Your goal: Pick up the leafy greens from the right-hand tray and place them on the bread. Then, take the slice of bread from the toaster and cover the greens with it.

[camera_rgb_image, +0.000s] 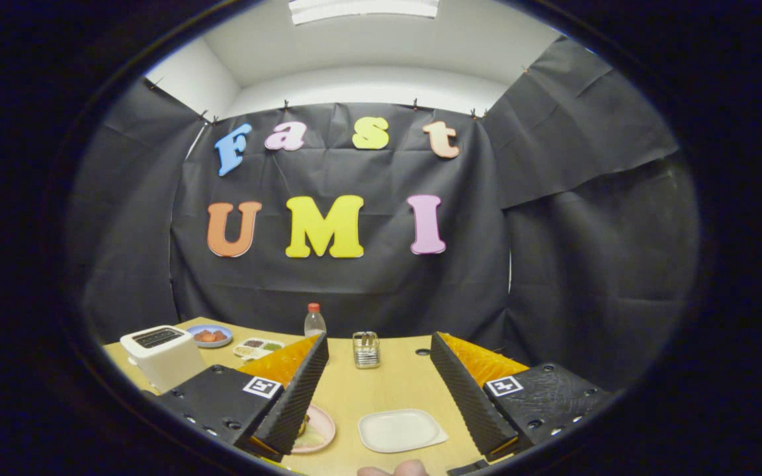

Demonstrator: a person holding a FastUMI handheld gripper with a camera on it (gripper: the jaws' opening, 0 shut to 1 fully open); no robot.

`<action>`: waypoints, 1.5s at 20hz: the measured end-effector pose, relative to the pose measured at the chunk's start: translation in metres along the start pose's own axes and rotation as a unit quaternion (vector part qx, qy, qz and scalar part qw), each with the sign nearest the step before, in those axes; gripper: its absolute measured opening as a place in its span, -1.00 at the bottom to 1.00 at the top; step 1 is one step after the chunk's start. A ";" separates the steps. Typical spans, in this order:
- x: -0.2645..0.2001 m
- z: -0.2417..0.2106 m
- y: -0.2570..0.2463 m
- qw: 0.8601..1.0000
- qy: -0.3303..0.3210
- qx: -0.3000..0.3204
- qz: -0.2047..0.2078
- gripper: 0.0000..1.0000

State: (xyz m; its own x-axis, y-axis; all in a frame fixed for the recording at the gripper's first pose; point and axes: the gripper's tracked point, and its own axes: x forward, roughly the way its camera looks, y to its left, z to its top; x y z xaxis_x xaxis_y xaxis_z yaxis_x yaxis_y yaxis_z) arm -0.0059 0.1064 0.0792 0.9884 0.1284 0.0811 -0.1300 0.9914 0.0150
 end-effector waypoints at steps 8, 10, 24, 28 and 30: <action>-0.060 0.003 -0.005 1.000 -0.009 0.004 0.003 0.92; -0.069 0.000 -0.003 1.000 -0.012 0.000 -0.003 0.92; -0.077 0.004 0.015 0.999 -0.028 -0.023 -0.012 0.92; -0.081 0.006 0.015 0.999 -0.032 -0.030 -0.017 0.92; -0.082 0.006 0.014 0.999 -0.031 -0.027 -0.017 0.92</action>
State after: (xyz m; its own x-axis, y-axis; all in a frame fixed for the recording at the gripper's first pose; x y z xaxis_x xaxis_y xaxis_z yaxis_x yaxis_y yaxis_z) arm -0.0893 0.1094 0.0787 0.9851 0.0949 0.1437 -0.0909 0.9953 -0.0343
